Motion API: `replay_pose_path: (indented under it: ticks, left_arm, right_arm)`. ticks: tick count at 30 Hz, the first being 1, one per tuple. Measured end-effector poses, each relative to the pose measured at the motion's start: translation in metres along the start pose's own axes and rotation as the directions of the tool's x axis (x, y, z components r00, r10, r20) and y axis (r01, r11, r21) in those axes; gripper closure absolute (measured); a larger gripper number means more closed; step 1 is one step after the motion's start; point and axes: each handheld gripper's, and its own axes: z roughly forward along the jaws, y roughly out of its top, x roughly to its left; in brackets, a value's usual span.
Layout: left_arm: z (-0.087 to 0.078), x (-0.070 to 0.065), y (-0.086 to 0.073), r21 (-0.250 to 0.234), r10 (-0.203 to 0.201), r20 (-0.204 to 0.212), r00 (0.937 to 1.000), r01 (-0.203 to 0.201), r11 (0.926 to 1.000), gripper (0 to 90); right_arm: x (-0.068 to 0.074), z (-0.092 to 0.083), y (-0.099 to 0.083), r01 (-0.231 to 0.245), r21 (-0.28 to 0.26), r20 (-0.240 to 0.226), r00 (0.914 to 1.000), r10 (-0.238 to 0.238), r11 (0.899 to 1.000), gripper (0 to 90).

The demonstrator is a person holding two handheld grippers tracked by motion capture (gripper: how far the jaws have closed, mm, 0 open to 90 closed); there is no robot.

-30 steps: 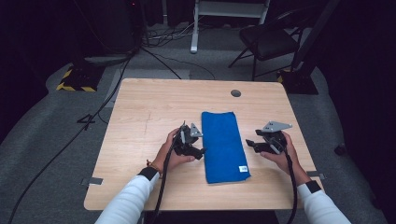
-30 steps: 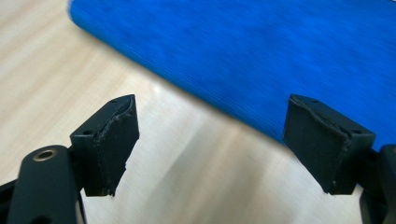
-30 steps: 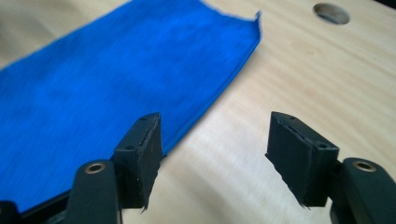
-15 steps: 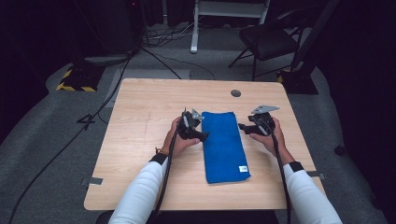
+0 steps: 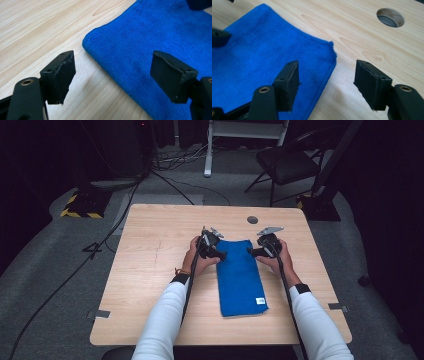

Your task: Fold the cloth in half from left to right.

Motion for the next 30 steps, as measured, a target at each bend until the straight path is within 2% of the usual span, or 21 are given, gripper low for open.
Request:
replay_pose_path:
  ticks: [3, 8, 11, 20, 22, 28, 30]
  left_arm:
    - [0.006, 0.001, 0.0, 0.014, -0.005, -0.009, 0.9999, 0.005, 0.9999, 24.6]
    - [0.009, 0.006, 0.0, 0.022, -0.047, -0.025, 0.9986, 0.047, 0.9986, 24.6]
    - [0.013, 0.006, 0.0, 0.036, -0.039, -0.035, 0.9986, 0.04, 0.9986, 24.6]
    - [0.017, 0.013, -0.003, 0.029, -0.1, 0.018, 0.9949, 0.099, 0.9947, 23.7]
    - [0.017, 0.013, -0.003, 0.035, -0.102, 0.024, 0.9945, 0.101, 0.9943, 24.7]
    - [0.015, 0.012, -0.001, 0.03, -0.079, 0.055, 0.9954, 0.077, 0.9966, 39.1]
    - [0.015, 0.011, 0.0, 0.033, -0.063, 0.073, 0.9953, 0.061, 0.9976, 46.6]
  right_arm:
    - [-0.004, 0.002, 0.002, -0.011, 0.005, 0.01, 0.9999, 0.011, 1.0, 37.2]
    - [-0.009, 0.005, 0.005, -0.037, 0.0, 0.015, 0.9992, 0.037, 0.999, 37.3]
    - [-0.007, 0.012, 0.006, -0.036, 0.008, 0.009, 0.9993, 0.036, 0.999, 37.3]
    - [-0.001, 0.028, 0.005, -0.037, 0.057, -0.002, 0.9993, 0.037, 0.998, 36.8]
    - [-0.002, 0.028, 0.005, -0.058, 0.054, -0.01, 0.9983, 0.058, 0.997, 36.6]
    - [-0.005, 0.031, 0.004, -0.089, 0.055, -0.03, 0.9955, 0.09, 0.995, 36.7]
    - [-0.005, 0.031, 0.005, -0.079, 0.055, -0.037, 0.996, 0.081, 0.995, 40.4]
